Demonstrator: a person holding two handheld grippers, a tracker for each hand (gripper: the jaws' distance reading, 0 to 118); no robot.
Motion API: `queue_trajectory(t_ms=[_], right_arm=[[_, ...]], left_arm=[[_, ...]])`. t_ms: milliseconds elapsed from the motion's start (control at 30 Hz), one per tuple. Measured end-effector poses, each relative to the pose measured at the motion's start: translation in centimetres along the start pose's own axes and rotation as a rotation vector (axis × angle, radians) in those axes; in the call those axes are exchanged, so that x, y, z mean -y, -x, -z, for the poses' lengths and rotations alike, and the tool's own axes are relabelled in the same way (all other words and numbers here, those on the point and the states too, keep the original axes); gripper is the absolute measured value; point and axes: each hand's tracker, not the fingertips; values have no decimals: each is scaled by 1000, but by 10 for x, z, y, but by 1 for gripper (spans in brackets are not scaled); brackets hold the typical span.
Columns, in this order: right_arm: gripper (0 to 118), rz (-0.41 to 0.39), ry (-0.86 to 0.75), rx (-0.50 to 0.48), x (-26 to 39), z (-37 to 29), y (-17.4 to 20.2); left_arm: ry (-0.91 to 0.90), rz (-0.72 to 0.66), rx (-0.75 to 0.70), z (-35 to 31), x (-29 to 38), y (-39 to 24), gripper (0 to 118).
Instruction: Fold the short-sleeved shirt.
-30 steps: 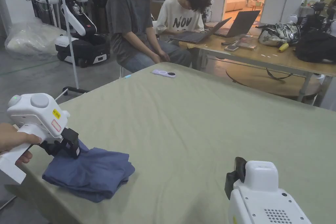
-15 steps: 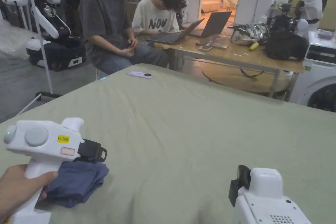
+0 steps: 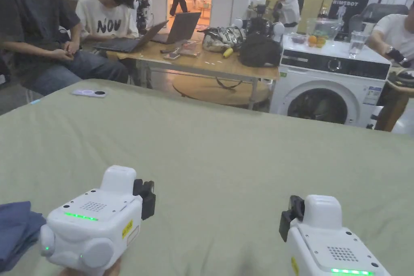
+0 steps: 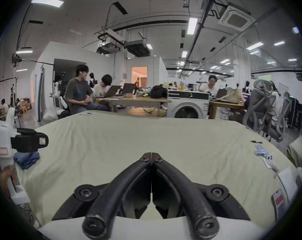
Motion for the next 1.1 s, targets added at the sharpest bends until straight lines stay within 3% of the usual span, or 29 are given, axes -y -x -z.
queue_trajectory(t_ms=[167,367,600,1100], right_arm=[[0,38,-13,65,2,-8,-28],[0,93,-27,112,9,-14,-46],[0,69,-53,126,12,-21,-48],[0,75,-66,133,11,-20,-47]], left_arm=[[-63,0,20,0,7,-51,0],[-115,-14,11,-3,9,-70,0],[-148,53,-6,-9,10,-80,0],[-213,-32,-44,-25,6,-64,0]])
